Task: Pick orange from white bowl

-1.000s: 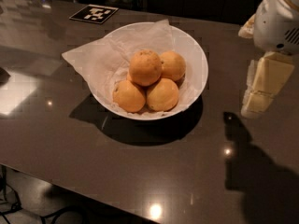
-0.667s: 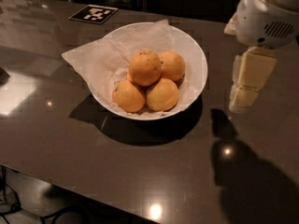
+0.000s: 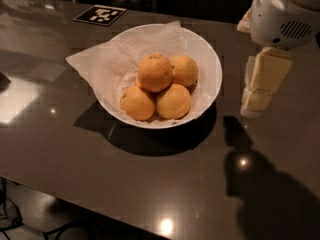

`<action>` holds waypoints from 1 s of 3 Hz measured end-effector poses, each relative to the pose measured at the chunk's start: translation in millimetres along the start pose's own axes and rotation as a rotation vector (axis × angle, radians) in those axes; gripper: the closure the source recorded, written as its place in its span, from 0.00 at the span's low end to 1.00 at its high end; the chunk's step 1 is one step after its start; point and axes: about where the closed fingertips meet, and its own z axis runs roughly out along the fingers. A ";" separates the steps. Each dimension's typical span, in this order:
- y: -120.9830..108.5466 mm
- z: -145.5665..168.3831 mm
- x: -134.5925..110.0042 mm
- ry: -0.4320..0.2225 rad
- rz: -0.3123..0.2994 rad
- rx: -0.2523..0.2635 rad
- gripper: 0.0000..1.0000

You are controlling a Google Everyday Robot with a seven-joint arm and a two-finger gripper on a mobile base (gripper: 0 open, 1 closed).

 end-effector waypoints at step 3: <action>-12.9 -5.6 -74.7 -0.033 -0.192 0.041 0.00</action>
Offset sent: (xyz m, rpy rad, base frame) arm 0.0280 0.1049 0.0182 -0.0829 -0.0331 0.3034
